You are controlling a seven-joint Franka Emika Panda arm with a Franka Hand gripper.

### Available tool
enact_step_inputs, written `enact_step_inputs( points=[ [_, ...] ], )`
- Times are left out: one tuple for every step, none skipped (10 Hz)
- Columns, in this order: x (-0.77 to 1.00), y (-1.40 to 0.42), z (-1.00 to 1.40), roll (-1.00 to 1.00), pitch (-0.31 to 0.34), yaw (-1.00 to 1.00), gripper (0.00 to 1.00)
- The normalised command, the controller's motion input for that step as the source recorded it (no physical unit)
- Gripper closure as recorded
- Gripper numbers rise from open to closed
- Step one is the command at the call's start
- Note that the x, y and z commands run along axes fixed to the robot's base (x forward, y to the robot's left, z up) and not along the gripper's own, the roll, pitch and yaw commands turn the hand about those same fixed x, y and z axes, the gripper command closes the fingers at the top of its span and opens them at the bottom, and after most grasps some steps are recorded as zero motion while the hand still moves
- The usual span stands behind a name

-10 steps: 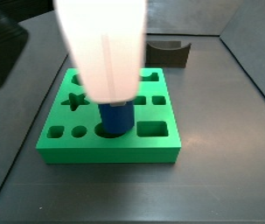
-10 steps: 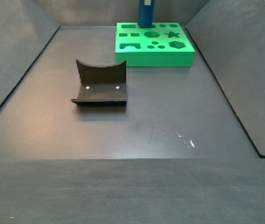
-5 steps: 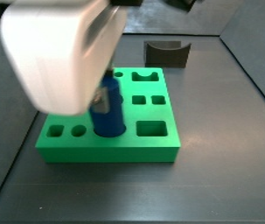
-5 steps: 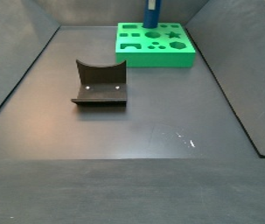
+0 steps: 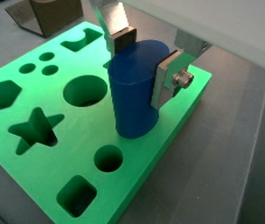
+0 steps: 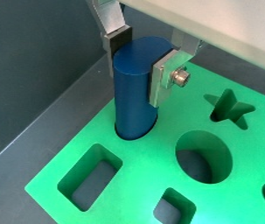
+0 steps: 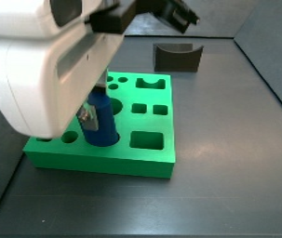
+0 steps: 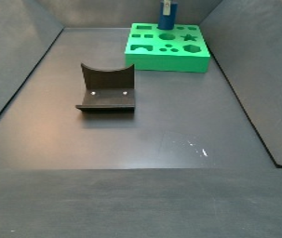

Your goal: Insert the oval object.

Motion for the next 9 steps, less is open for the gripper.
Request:
enact_step_inputs(
  points=[
    [0.0,-0.11,-0.37,0.0,-0.056,-0.1,1.0],
    [0.01,-0.13,-0.4,0.0,-0.056,-0.11,1.0],
    [0.05,-0.13,-0.35,0.0,-0.036,-0.11,1.0],
    [0.11,-0.16,-0.3,0.0,-0.017,-0.1,1.0],
    [0.21,-0.27,-0.27,0.05,0.0,-0.03,1.0],
    [0.19,-0.27,-0.27,0.05,0.0,0.0,1.0],
    [0.14,-0.21,-0.31,0.02,-0.04,0.0,1.0],
    [0.1,-0.08,-0.27,0.0,-0.041,0.0,1.0],
    [0.0,0.0,0.0,0.0,-0.034,0.0,1.0]
  ],
)
